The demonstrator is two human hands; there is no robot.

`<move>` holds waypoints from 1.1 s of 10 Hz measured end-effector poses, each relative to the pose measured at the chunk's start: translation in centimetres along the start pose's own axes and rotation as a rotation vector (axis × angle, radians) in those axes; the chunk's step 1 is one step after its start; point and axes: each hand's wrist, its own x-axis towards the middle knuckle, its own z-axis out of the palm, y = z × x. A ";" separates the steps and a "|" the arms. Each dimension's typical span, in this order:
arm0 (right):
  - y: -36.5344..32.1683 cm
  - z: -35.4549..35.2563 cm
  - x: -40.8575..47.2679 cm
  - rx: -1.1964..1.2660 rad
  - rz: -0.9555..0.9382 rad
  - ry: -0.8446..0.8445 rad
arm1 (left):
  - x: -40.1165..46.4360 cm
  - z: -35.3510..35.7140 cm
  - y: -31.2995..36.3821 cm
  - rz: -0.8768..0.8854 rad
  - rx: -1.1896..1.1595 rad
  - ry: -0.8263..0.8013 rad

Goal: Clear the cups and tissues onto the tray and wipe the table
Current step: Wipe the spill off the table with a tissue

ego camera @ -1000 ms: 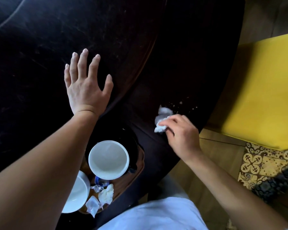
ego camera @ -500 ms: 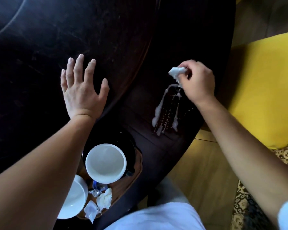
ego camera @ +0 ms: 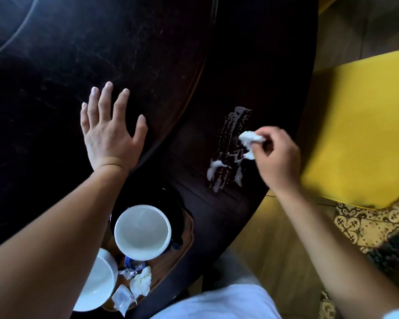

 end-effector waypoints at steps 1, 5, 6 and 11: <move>1.9 -0.8 1.1 -0.049 0.072 0.046 | 0.0 0.0 0.0 0.002 -0.001 -0.005; -1.6 2.2 -7.5 0.047 -0.134 -0.098 | -0.1 -0.1 0.0 -0.003 -0.011 -0.002; -2.5 3.2 -8.3 0.045 -0.238 -0.113 | 0.0 -0.1 0.0 0.000 -0.008 -0.006; -0.2 2.0 6.0 0.048 -0.033 0.138 | -0.1 0.1 -0.1 0.006 -0.010 0.010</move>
